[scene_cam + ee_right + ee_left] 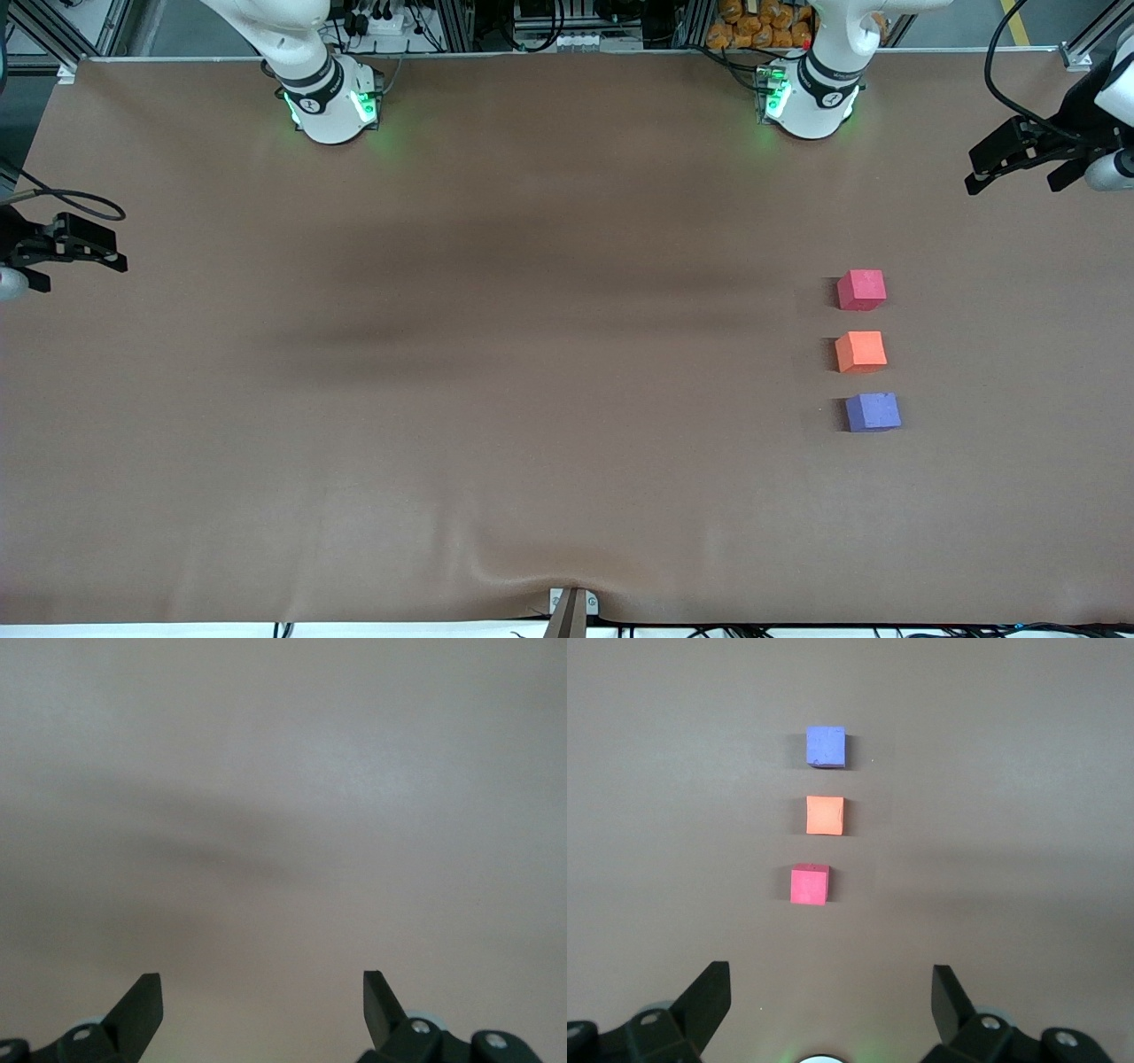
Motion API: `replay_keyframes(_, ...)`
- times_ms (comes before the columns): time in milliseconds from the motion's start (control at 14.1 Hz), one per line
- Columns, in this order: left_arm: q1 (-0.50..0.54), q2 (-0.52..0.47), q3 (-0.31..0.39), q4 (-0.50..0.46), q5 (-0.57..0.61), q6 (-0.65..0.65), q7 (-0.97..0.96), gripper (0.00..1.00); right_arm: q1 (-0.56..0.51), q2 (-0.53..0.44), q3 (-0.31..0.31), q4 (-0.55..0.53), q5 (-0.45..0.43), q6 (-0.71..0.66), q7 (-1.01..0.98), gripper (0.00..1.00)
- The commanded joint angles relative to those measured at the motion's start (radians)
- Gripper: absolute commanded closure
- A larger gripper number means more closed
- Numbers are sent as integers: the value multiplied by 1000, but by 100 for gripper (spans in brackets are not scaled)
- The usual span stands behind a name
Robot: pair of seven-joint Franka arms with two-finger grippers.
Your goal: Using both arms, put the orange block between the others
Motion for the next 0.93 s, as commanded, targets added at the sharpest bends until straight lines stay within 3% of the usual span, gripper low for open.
replay_keyframes(0, -10, -2, 2, 32, 41, -20, 10, 0, 61, -52, -85, -30, 22, -22, 16, 0)
replay_keyframes(498, -10, -2, -2, 44, 41, -37, 10, 0, 168, -129, -233, -36, 21, -157, 186, 0)
replay_keyframes(854, -11, 4, -1, 47, 41, -40, 10, 0, 148, -140, -209, -84, 48, -127, 210, 0)
